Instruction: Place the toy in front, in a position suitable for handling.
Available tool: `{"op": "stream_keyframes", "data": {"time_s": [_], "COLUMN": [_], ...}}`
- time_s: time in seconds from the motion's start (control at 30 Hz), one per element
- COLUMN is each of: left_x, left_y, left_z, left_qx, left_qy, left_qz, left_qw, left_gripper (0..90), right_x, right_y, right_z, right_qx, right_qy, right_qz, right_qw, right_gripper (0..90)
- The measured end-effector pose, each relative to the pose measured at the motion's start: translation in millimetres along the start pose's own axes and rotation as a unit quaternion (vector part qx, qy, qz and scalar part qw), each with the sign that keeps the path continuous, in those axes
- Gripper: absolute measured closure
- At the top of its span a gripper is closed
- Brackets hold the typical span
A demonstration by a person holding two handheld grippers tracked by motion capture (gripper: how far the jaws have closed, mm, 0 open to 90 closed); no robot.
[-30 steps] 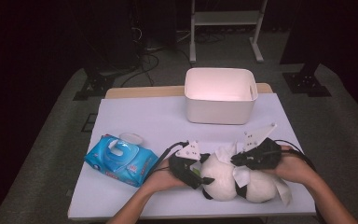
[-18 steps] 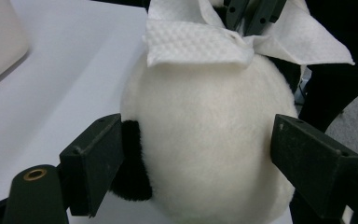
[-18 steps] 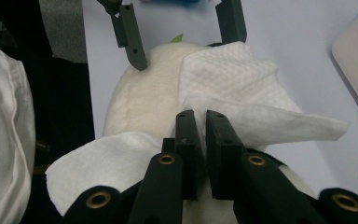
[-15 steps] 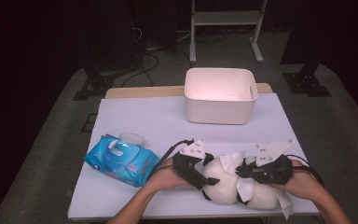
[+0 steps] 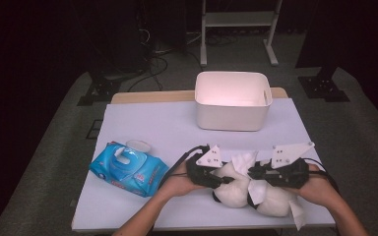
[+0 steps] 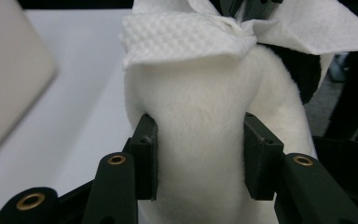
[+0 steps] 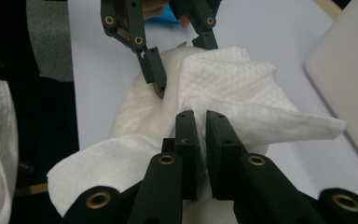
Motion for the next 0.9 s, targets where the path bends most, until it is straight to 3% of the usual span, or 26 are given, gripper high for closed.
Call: {"op": "stream_keyframes", "data": {"time_s": [0.17,0.23,0.4,0.5,0.77,0.83,0.9], "left_x": [-1.2,5.4,25.2,31.5,24.9,22.6,21.4], "left_y": [14.3,13.5,-0.9,-5.5,-0.5,2.2,3.5], "left_z": [-29.9,-36.9,-34.9,-34.1,-46.1,-47.1,-45.6], "left_qx": [-0.057,-0.068,-0.053,-0.042,-0.013,-0.015,-0.002], "left_qy": [0.019,0.022,0.018,0.021,-0.014,-0.016,-0.011], "left_qz": [0.027,0.026,0.005,-0.002,-0.033,-0.035,-0.038], "left_qw": [0.9978,0.9971,0.9984,0.9989,0.9993,0.9991,0.9992], "left_gripper": [54.5,54.3,50.6,43.0,27.5,22.3,18.9], "right_x": [-23.0,-28.5,-25.8,-16.8,0.3,3.4,5.9], "right_y": [-8.5,-11.7,-18.8,-13.0,-2.7,-0.7,1.3], "right_z": [5.7,7.2,4.5,11.7,10.4,9.0,7.9], "right_qx": [0.002,0.002,0.000,-0.015,-0.033,-0.036,-0.040], "right_qy": [-0.009,-0.006,-0.002,0.007,0.009,0.007,0.007], "right_qz": [-0.009,-0.012,0.003,0.006,0.012,0.013,0.013], "right_qw": [0.9999,0.9999,1.0000,0.9998,0.9993,0.9992,0.9991], "right_gripper": [83.3,83.4,83.6,83.7,84.0,84.0,84.0]}}
Point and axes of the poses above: each handheld gripper's, and its own axes: z roughly forward along the jaws, x roughly out of its underside, y roughly to its left, the point moved 7 cm from there along z, roughly forward along the jaws, and after that the axes turned 13 degrees about z, right-handed, at the moved point
